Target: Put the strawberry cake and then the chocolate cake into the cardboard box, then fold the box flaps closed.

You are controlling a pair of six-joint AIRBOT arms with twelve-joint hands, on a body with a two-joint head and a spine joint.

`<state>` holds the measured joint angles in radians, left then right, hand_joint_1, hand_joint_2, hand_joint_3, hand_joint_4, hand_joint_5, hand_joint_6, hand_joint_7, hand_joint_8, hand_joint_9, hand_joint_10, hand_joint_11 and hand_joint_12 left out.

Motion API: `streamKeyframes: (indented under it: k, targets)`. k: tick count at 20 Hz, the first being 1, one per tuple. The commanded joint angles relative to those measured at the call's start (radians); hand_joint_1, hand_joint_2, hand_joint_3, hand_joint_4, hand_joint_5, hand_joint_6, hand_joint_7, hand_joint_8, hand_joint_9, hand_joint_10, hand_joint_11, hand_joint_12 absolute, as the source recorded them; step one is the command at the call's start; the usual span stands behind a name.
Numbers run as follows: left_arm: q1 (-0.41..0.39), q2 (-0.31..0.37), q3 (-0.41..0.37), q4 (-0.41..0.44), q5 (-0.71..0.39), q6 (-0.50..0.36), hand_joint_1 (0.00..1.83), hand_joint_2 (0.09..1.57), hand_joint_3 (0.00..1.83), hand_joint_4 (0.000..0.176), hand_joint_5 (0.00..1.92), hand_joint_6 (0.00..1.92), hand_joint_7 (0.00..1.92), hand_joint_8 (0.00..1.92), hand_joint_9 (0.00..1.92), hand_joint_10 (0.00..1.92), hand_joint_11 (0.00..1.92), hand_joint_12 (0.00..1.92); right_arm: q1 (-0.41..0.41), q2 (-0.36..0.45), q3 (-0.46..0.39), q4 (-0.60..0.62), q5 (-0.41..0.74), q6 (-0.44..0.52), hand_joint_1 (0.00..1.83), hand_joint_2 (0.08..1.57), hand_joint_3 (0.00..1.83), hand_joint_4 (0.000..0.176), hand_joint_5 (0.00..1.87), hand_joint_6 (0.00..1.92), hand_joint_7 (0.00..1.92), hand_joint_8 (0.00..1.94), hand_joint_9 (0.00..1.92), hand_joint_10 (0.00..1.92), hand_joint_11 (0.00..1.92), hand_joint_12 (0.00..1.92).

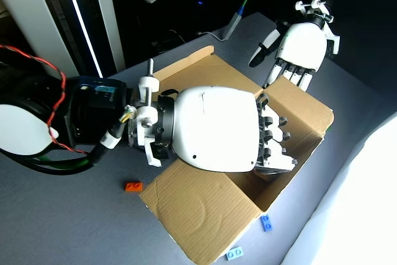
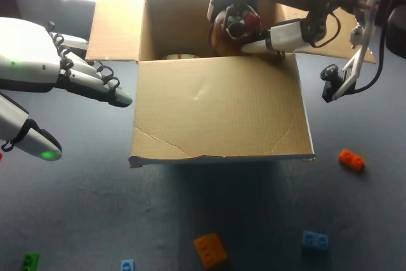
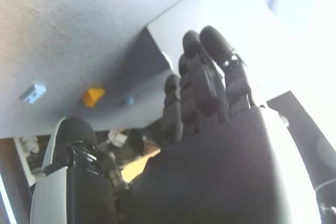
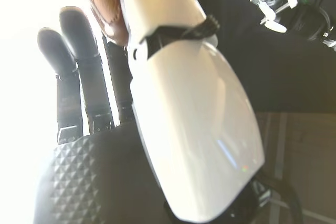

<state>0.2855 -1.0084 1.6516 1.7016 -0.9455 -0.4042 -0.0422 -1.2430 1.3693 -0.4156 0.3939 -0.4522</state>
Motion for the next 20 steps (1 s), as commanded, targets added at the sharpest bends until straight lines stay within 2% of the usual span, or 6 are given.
streamKeyframes:
  k: [1,3,5,8,16,20]
  targets:
    - [-0.006,0.003,-0.002,-0.074,-0.009,0.002,0.38,1.12,0.0,0.081,0.17,0.0,0.28,0.0,0.44,0.01,0.0,1.39,0.007,0.006,0.005,0.023,0.114,-0.006,1.33,1.18,0.0,0.0,0.86,1.14,0.88,1.13,0.73,1.43,0.36,1.67]
    - [-0.006,0.003,-0.005,-0.074,-0.009,0.002,0.39,1.11,0.0,0.083,0.17,0.0,0.27,0.0,0.44,0.01,0.0,1.38,-0.001,-0.004,0.013,0.023,0.105,-0.017,1.12,1.21,0.0,0.0,0.77,1.28,0.8,0.73,0.69,0.97,0.35,1.57]
    - [-0.006,0.003,-0.008,-0.075,-0.009,0.002,0.39,1.12,0.0,0.083,0.16,0.0,0.28,0.0,0.44,0.01,0.0,1.38,-0.002,-0.007,0.017,0.023,0.102,-0.021,0.75,1.18,0.0,0.0,0.49,0.27,0.68,0.13,0.62,0.56,0.26,1.4]
    - [-0.006,0.003,-0.008,-0.075,-0.008,0.002,0.38,1.11,0.0,0.081,0.16,0.0,0.27,0.0,0.44,0.0,0.0,1.37,-0.001,-0.009,0.02,0.022,0.103,-0.029,0.48,1.15,0.0,0.0,0.34,0.0,0.47,0.0,0.52,0.11,0.04,1.27]
    - [-0.012,0.003,-0.002,-0.075,0.006,0.002,0.39,1.11,0.0,0.082,0.15,0.0,0.29,0.0,0.44,0.0,0.0,1.36,0.004,0.012,0.016,0.022,0.089,-0.032,0.33,1.02,0.0,0.0,0.11,0.0,0.18,0.0,0.19,0.01,0.0,0.4]
    - [-0.052,0.003,0.008,-0.075,0.019,0.002,0.38,1.11,0.0,0.074,0.14,0.0,0.28,0.0,0.43,0.0,0.0,1.34,0.01,0.067,-0.014,0.021,0.079,-0.031,0.2,1.01,0.0,0.0,0.11,0.0,0.18,0.0,0.18,0.0,0.0,0.4]
